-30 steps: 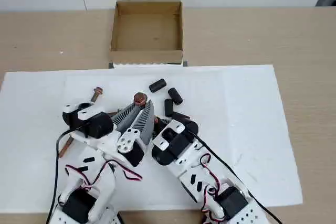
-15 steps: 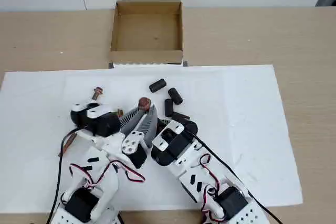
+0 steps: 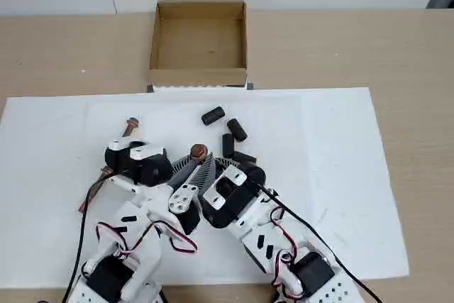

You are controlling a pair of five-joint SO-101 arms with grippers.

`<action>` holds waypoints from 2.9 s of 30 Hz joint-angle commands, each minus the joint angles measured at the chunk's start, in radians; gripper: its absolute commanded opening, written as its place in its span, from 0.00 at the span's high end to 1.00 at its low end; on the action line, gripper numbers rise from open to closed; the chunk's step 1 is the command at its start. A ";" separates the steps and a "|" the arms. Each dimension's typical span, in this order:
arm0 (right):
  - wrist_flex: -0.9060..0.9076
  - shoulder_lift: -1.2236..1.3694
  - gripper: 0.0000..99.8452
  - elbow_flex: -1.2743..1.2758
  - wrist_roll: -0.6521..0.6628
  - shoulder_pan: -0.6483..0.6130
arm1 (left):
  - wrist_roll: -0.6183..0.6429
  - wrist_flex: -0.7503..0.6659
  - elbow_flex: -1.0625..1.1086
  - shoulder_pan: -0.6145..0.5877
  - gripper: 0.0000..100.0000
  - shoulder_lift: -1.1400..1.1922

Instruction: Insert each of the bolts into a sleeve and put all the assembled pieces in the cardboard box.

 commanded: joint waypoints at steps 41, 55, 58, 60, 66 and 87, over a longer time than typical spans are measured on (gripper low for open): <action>-0.041 -0.016 1.00 -0.002 0.003 0.160 | -0.420 0.014 -0.168 -0.347 0.99 -0.005; 0.289 -0.013 1.00 -0.173 -0.272 0.355 | -0.440 0.064 0.156 -0.532 0.99 -0.005; 0.325 -0.004 1.00 -0.235 -0.279 0.355 | -0.440 0.117 0.156 -0.534 0.99 -0.005; 0.325 0.045 1.00 -0.279 -0.278 0.355 | -0.440 0.132 0.153 -0.537 0.99 -0.005; 0.265 0.467 1.00 -0.569 -0.299 0.355 | -0.440 0.132 0.153 -0.537 0.99 -0.005; 0.245 2.012 1.00 -2.036 -0.184 0.394 | -0.440 0.132 0.153 -0.537 0.99 -0.005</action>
